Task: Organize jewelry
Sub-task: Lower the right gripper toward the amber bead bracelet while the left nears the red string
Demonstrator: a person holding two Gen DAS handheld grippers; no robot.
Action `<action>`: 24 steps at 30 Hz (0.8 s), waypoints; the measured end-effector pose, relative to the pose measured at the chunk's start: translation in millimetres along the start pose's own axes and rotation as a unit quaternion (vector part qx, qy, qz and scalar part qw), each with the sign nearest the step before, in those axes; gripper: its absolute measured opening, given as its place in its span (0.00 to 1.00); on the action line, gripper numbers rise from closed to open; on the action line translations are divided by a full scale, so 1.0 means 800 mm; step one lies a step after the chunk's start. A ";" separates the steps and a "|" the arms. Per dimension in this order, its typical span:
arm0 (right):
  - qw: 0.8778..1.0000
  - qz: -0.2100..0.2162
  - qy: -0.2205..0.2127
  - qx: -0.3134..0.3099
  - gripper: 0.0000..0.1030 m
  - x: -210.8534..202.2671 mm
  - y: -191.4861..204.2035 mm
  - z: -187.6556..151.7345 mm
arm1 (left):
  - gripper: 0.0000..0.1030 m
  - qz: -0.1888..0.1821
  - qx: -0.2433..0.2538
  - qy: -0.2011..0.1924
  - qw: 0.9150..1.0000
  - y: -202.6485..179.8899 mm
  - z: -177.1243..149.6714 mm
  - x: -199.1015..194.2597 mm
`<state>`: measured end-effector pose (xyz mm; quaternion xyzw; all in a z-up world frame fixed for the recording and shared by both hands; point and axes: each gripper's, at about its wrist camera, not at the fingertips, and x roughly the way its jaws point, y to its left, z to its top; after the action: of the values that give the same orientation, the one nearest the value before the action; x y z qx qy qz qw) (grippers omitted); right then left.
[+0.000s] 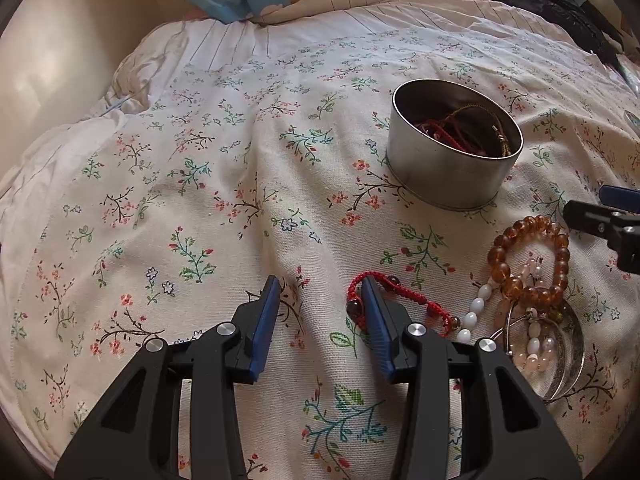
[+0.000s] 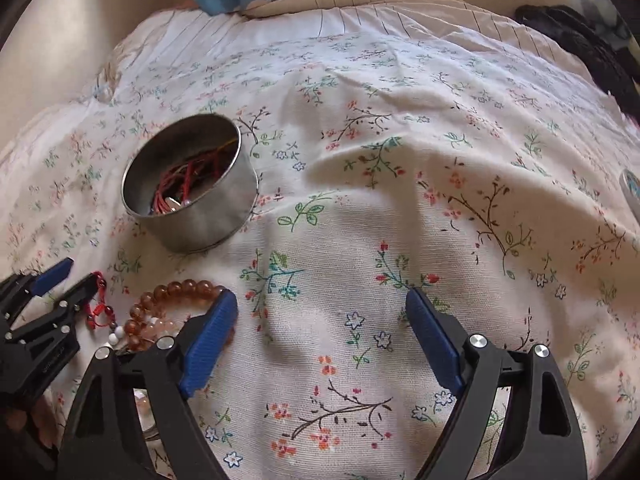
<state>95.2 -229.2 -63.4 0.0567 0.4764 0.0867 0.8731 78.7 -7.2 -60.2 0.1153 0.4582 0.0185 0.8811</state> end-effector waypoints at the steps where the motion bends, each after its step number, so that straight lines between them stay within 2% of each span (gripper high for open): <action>1: 1.000 0.008 -0.003 -0.005 0.81 -0.002 0.003 0.001 | 0.39 -0.001 0.001 -0.003 1.000 0.000 0.000 -0.002; 3: 0.999 0.040 0.004 -0.018 0.81 0.003 0.015 0.000 | 0.39 -0.004 0.005 -0.012 1.000 -0.002 0.000 -0.006; 6: 0.998 0.043 0.024 -0.047 0.79 0.015 0.034 -0.003 | 0.39 -0.003 0.017 -0.013 1.000 -0.009 0.001 -0.006; 8: 0.997 0.030 0.034 -0.055 0.61 0.021 0.038 -0.004 | 0.39 -0.006 0.024 -0.002 1.000 -0.013 0.001 0.001; 9: 0.997 0.027 0.036 -0.057 0.46 0.022 0.038 -0.005 | 0.36 -0.007 0.026 0.001 1.000 -0.014 0.001 0.004; 10: 0.997 0.025 0.037 -0.059 0.37 0.023 0.038 -0.005 | 0.33 -0.010 0.029 0.001 1.000 -0.015 0.001 0.004; 11: 0.997 0.014 0.036 -0.064 0.34 0.022 0.039 -0.005 | 0.25 -0.008 0.031 -0.002 0.999 -0.016 0.001 0.003; 12: 0.997 0.002 0.036 -0.067 0.25 0.021 0.038 -0.006 | 0.19 -0.004 0.033 -0.006 0.999 -0.016 0.001 0.001; 13: 0.997 -0.002 0.035 -0.063 0.19 0.020 0.034 -0.007 | 0.17 -0.005 0.030 -0.011 0.999 -0.013 0.001 -0.002; 15: 0.998 0.003 0.030 -0.050 0.17 0.015 0.026 -0.007 | 0.13 -0.011 0.018 -0.021 1.000 -0.007 0.002 -0.008; 18: 0.999 0.018 0.024 -0.045 0.18 0.011 0.025 -0.006 | 0.11 -0.020 0.008 -0.041 0.999 -0.002 0.004 -0.018; 19: 0.998 0.022 0.026 -0.044 0.30 0.013 0.027 -0.007 | 0.11 -0.023 0.007 -0.045 0.999 -0.002 0.005 -0.019; 20: 0.998 0.025 0.033 -0.047 0.35 0.017 0.029 -0.008 | 0.11 -0.023 0.008 -0.044 0.999 -0.003 0.005 -0.019; 21: 0.998 0.018 0.037 -0.055 0.37 0.021 0.032 -0.009 | 0.11 -0.022 0.011 -0.041 0.999 -0.004 0.005 -0.017; 23: 0.997 0.012 0.038 -0.065 0.36 0.021 0.037 -0.010 | 0.11 -0.023 0.015 -0.020 0.999 -0.007 0.004 -0.005; 24: 0.997 0.014 0.037 -0.065 0.32 0.020 0.037 -0.009 | 0.12 -0.020 0.020 -0.005 1.000 -0.010 0.002 0.003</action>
<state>94.4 -197.1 -75.2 0.0035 0.5008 0.1316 0.8555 80.5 -15.0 -63.2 0.1235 0.4560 -0.0090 0.8813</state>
